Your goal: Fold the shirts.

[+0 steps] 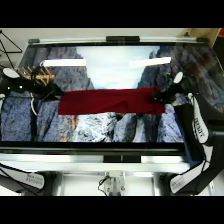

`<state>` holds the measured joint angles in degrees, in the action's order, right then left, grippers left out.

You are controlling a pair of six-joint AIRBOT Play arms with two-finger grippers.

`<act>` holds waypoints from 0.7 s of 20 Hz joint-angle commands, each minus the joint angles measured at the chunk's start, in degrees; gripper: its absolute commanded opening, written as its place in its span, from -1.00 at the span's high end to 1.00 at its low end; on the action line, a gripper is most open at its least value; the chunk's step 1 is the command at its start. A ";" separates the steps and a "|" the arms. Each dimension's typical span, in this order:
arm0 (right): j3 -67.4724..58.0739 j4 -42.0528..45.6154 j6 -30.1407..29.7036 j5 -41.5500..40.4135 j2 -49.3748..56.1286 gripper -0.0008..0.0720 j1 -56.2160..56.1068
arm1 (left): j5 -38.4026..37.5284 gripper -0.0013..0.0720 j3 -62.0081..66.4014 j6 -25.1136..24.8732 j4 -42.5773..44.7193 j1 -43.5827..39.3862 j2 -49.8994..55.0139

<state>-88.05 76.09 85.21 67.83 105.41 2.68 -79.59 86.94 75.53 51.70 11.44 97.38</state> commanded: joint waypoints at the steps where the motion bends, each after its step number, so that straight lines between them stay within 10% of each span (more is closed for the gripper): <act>1: 0.09 -4.70 1.38 1.05 2.12 -0.90 -0.04 | -1.01 -0.66 0.11 -2.01 -3.98 -1.57 -1.42; 2: 0.07 -6.21 1.33 1.75 2.29 -0.63 -0.04 | -0.46 -0.66 0.13 -2.03 -5.53 -2.05 -1.53; 4: -0.09 -7.43 1.68 4.20 2.21 0.79 -0.04 | 1.44 -0.66 0.13 -2.01 -8.28 -3.19 -1.51; 7: -2.25 -7.69 -0.42 10.67 -0.07 0.78 -0.04 | 5.88 -0.45 0.09 -1.92 -9.53 -6.19 -1.40; 9: -3.06 -7.69 -0.83 11.67 -4.68 0.78 -0.04 | 9.05 0.51 0.09 -1.92 -9.55 -10.21 -0.98; 14: -3.06 -10.25 1.79 15.26 -17.57 0.78 -0.92 | 11.82 0.87 0.07 -3.06 -10.47 -25.07 3.08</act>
<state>-90.83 67.96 85.71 79.70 93.95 2.33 -69.80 87.02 73.25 41.95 -6.24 98.50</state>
